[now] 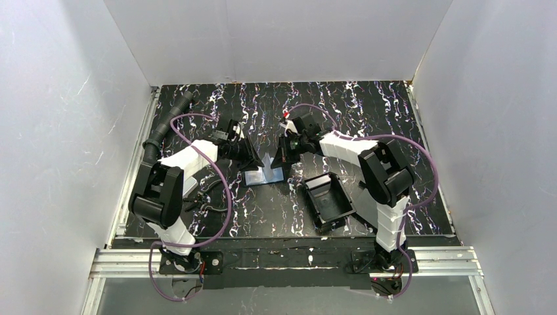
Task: Put the credit cards into the card holder
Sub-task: Turn over the card holder at the center of the board.
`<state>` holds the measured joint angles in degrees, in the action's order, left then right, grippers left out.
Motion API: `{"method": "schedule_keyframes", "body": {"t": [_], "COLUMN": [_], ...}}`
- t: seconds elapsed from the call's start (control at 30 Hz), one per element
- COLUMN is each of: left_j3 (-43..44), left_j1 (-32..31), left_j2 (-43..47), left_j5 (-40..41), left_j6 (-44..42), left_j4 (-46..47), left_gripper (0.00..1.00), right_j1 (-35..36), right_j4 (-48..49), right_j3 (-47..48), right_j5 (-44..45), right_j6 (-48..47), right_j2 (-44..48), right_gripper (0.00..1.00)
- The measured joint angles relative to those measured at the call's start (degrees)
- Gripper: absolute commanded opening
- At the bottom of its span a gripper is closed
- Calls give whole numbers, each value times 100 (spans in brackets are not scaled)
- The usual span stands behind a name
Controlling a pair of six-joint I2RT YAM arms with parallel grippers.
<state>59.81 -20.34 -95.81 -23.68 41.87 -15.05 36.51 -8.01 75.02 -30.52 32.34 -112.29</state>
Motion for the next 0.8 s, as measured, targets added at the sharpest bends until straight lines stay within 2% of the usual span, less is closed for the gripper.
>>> {"method": "schedule_keyframes", "body": {"t": [0.1, 0.27, 0.4, 0.8], "left_j3": [-2, -2, -11, -138], "left_j1": [-2, -4, -2, 127], "left_j2": [-52, -140, -365, -369], "left_j5": [13, 166, 249, 289], "left_j6": [-76, -219, -251, -273], "left_j4": [-120, -308, -334, -299], "left_gripper": [24, 21, 19, 20], "right_j1": [33, 149, 249, 374], "right_j4": [-98, -221, -197, 136], "right_j3": [83, 299, 358, 358], "right_j5": [17, 61, 48, -131], "right_j6": [-26, -63, -22, 323], "right_j2": [-79, -190, -221, -273], "right_gripper": [6, 22, 29, 37]}}
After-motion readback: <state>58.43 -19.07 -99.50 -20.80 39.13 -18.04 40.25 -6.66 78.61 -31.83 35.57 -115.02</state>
